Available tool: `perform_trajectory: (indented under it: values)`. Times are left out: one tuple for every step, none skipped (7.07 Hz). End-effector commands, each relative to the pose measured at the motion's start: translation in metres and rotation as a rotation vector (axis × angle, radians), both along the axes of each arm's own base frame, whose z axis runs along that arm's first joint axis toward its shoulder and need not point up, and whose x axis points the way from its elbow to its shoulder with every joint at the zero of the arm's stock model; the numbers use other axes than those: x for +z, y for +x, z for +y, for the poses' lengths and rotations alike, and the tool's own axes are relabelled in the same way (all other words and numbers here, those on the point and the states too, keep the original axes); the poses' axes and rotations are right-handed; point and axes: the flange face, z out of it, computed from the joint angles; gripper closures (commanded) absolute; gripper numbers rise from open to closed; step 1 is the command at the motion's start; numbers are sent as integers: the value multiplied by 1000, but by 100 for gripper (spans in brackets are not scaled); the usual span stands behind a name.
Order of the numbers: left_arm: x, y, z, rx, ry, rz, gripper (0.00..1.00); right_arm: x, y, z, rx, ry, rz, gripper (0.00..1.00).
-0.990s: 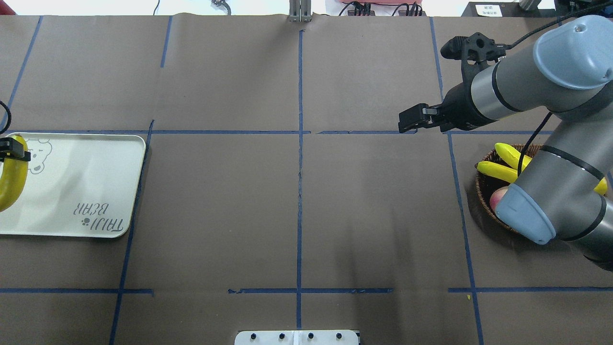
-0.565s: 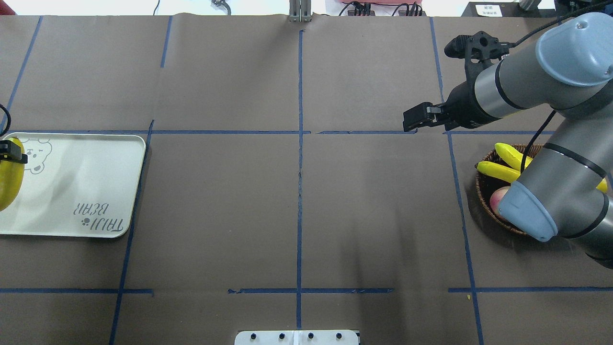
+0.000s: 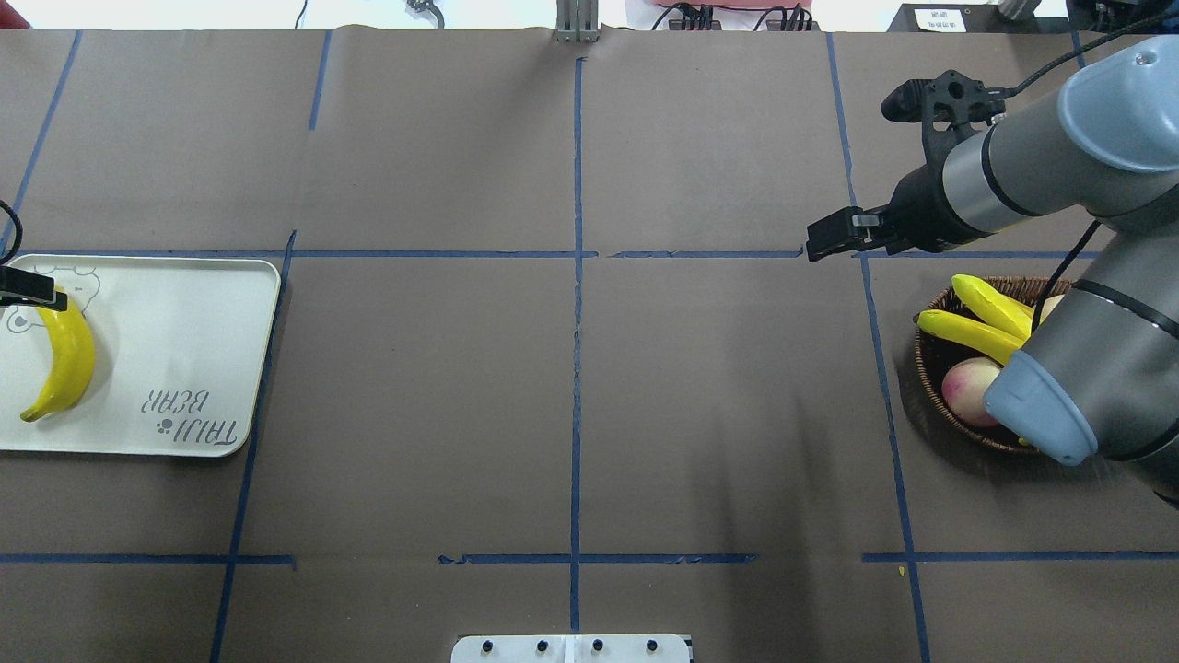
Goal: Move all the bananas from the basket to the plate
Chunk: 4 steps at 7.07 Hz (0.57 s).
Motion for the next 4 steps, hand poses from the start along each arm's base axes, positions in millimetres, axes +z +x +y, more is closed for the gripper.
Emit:
perform_trajectory:
  values:
    - [-13,-9,2,31,-21,77,0,34,38,-7,-38,26,40,0]
    - [-21,-35,-2,7,-37,120,0,57,69,-10,-69,39,55,0]
    - [-37,-33,-1,12,-38,122,0,80,97,-9,-89,56,76,0]
    - [-57,-31,2,19,-49,114,0,103,120,-4,-89,58,105,0]
